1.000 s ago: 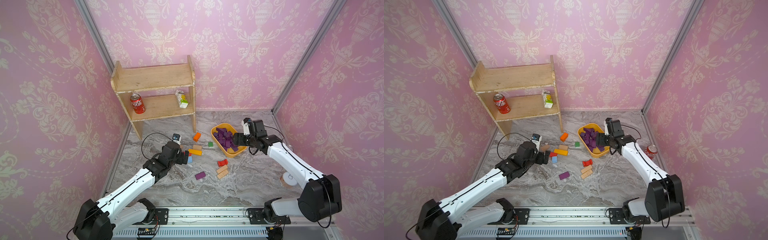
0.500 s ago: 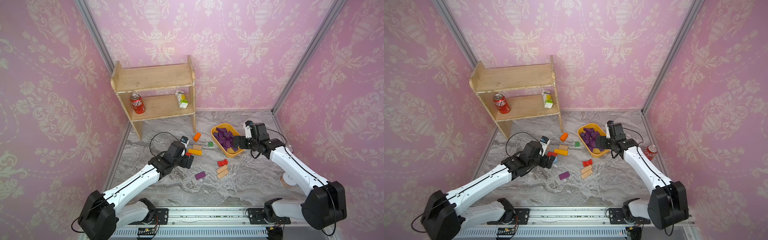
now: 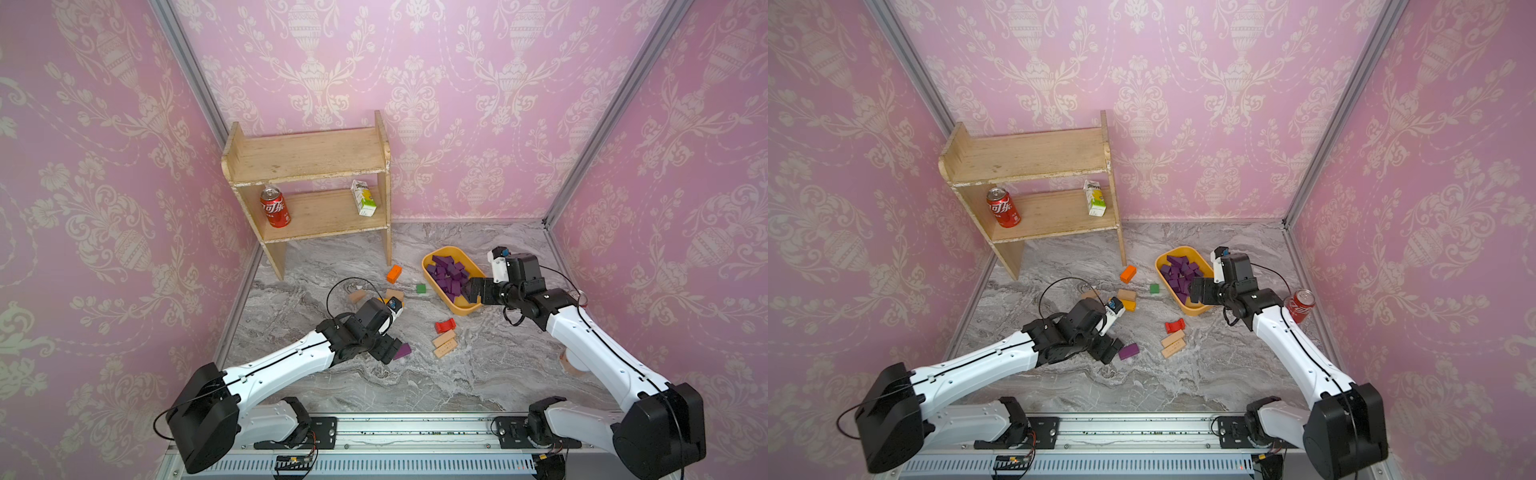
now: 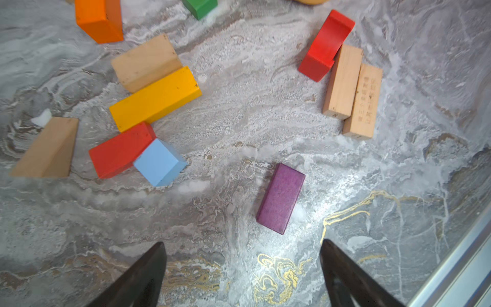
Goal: Pick purple bricks into the storage bin
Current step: Pick up the building block from the center of the board.
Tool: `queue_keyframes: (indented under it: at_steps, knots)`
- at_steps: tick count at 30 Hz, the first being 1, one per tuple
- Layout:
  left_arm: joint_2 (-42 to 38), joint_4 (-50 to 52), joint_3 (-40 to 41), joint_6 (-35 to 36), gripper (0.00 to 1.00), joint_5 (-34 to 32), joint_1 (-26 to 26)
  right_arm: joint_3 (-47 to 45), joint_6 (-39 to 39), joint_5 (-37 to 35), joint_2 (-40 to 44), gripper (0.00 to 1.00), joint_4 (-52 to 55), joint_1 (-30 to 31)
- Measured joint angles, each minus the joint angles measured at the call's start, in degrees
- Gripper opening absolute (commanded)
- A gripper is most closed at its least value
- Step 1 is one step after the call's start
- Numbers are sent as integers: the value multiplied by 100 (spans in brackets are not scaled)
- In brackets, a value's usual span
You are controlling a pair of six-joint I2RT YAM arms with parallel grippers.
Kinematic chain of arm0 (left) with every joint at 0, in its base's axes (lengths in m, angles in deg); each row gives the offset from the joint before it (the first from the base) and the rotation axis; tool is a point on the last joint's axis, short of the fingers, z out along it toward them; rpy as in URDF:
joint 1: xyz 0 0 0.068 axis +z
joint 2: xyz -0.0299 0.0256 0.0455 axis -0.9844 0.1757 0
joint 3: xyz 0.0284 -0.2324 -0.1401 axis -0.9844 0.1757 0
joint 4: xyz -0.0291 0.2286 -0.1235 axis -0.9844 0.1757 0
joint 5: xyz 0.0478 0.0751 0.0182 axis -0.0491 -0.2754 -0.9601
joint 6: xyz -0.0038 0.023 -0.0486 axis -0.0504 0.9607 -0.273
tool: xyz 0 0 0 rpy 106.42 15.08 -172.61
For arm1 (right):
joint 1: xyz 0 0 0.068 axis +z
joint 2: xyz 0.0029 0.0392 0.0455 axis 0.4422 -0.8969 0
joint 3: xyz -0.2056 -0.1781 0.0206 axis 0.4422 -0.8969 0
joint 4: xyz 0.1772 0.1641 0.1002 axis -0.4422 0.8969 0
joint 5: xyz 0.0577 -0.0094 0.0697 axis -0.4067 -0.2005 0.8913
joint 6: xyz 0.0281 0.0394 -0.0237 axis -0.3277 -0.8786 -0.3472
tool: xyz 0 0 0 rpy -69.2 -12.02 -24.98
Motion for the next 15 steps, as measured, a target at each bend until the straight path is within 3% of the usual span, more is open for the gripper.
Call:
queue_keyframes:
  at_steps: [7,15]
  knots:
    - [658,-181,-2,11,80,407,-120,-66,0,0,-9,100,-42,0]
    - [1119,-428,-15,33,76,605,-411,-83,0,-7,-177,100,-61,0]
